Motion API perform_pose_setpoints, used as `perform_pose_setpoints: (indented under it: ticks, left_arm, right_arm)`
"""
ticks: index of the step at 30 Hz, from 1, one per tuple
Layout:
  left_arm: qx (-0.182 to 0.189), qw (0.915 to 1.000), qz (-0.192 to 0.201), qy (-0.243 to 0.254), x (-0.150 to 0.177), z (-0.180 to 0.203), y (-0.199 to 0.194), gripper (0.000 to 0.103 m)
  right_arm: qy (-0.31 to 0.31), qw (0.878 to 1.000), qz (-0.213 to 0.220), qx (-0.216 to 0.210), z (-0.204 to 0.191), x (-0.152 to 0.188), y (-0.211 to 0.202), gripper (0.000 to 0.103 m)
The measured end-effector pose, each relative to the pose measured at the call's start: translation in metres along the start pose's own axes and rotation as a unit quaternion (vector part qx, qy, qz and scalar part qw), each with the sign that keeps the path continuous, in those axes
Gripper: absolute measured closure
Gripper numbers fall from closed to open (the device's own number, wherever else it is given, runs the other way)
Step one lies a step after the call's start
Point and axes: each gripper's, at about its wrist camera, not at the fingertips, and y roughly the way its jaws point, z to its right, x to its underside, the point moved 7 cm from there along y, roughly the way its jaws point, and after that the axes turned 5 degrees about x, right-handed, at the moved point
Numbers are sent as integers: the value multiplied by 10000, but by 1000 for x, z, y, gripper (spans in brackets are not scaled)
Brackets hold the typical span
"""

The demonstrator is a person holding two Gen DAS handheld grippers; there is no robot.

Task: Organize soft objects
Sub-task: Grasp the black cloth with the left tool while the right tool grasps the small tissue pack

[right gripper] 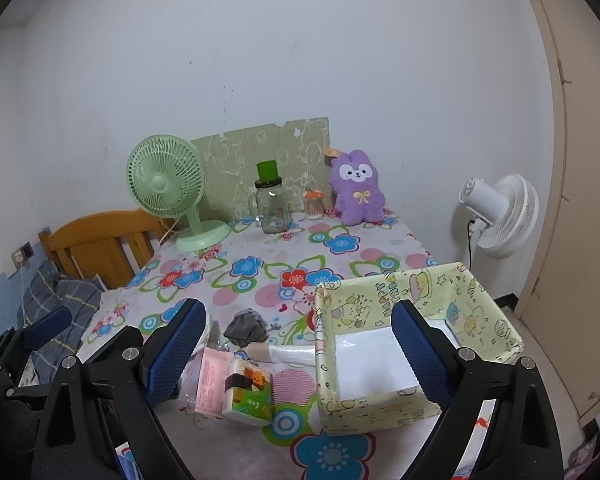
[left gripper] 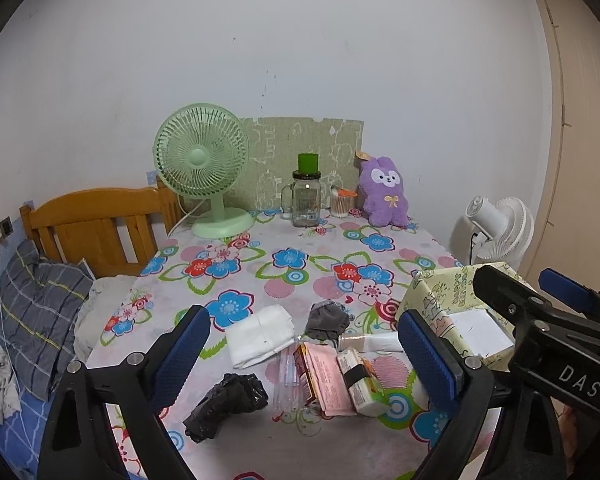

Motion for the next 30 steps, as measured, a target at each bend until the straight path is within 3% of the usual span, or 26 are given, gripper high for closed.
perform_pose_setpoints:
  ticks: [15,30]
  left_arm:
    - [94,9989,-446,-62,24,-17,32,11]
    - [-12,9954,-956,-114,57,-37,62,13]
  right_arm:
    - [-14,9994,-300,-184,-25,25,34,12]
    - [-256,9955,-865,-286,-53,56,70,16]
